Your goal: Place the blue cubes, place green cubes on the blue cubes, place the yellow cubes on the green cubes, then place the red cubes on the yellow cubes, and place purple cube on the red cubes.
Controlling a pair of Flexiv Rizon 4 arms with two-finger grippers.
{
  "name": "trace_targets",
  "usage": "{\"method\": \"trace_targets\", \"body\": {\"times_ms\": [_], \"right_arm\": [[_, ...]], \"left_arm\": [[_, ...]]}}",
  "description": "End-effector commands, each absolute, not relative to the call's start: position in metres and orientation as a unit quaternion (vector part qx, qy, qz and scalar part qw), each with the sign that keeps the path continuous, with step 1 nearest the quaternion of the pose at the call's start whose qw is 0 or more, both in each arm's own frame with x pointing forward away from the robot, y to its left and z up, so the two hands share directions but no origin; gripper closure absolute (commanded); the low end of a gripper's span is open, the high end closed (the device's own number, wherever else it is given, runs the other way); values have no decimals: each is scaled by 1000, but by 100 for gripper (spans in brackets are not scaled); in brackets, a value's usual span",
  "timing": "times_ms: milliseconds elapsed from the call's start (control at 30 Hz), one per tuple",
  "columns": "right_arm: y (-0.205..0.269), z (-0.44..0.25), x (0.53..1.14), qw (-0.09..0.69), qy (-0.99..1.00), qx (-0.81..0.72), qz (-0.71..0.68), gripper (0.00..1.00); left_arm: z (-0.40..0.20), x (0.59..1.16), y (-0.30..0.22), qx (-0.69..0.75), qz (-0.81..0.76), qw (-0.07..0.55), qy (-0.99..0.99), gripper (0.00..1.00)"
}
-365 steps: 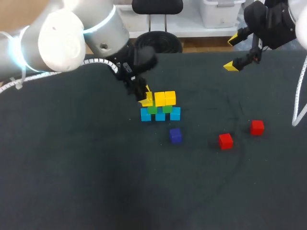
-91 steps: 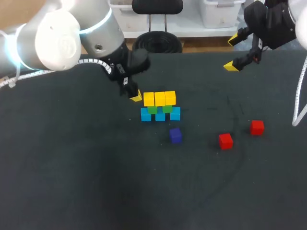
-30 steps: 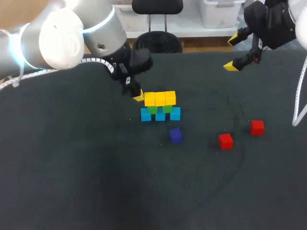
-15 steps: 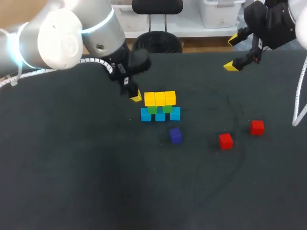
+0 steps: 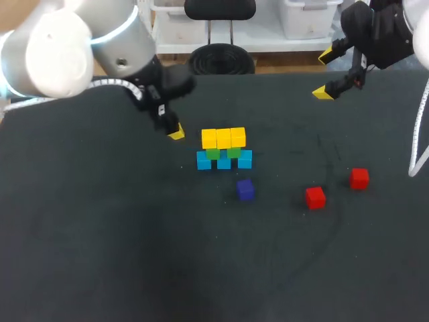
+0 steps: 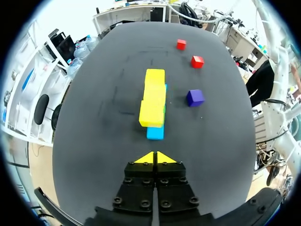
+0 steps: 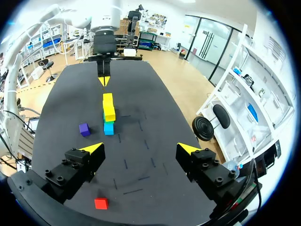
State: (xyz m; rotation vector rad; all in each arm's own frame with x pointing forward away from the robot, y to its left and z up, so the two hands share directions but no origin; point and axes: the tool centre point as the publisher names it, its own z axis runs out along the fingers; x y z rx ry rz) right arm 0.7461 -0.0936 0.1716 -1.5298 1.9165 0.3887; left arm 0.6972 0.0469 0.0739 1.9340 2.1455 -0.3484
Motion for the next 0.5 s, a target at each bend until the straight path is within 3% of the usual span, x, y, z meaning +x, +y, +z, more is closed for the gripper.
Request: {"method": "trace_targets", "body": {"times_ms": [33,100,133,167,200,500], "right_arm": [[-93,171,747,324,730,-584,150,0],[-93,171,747,324,730,-584,150,0],[-93,171,747,324,730,-584,150,0],[-93,171,747,324,730,-584,150,0],[-93,171,747,324,730,-584,150,0],[-93,171,747,324,730,-584,150,0]], "left_arm": [[83,674,60,653,-111,147,734,70],[86,669,60,651,-112,154,735,59],[87,668,61,648,-114,157,736,45],[88,667,61,646,-114,160,738,13],[88,667,61,645,-114,161,739,0],[89,664,58,601,-159,216,753,0]]}}
